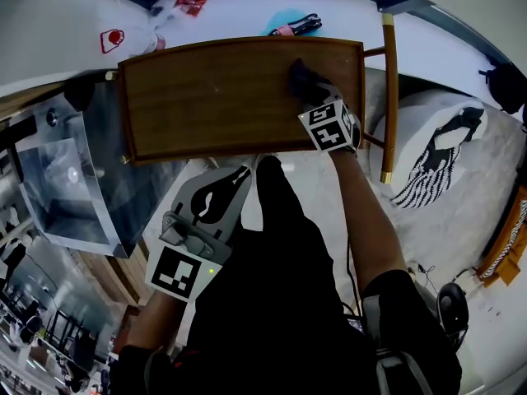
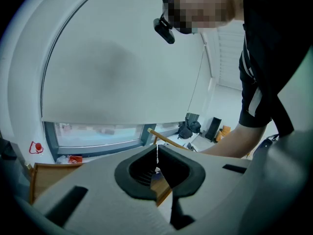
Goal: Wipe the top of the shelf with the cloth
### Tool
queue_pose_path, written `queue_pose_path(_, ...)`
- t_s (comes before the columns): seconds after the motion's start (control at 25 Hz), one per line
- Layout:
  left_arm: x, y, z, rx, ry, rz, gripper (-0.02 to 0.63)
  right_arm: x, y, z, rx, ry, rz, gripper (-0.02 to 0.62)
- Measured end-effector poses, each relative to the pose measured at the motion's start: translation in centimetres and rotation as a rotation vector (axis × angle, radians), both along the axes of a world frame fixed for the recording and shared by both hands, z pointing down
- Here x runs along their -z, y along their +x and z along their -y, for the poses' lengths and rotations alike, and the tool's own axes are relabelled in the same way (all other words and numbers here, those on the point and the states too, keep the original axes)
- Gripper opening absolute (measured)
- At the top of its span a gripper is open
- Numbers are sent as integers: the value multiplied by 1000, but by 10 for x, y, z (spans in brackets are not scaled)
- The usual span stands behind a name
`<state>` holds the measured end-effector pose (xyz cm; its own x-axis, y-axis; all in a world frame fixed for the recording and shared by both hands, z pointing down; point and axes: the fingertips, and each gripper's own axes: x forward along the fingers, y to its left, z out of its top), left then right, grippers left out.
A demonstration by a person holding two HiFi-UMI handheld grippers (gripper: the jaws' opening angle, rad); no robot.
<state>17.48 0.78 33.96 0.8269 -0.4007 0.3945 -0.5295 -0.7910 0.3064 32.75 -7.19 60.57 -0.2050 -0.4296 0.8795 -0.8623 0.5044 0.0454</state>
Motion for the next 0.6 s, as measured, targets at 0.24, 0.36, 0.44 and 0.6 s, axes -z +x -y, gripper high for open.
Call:
queue_pose_path(0.24,1,15,3,-24,3,-4,25,1,28,-2,-41,-9,-19,48)
queue_pose_path(0.36,2,19,4,-27,3,-10,25,1,37,-3,-57,-9,-27,48)
queue_pose_path(0.44,3,21,5,-28,2,-14,25,1,41,-3,-64,-13,-37,48)
queue_pose_path(0.6,7,18,7,-19,8,-21,25,2,48,-4,-84,-19,-54,48)
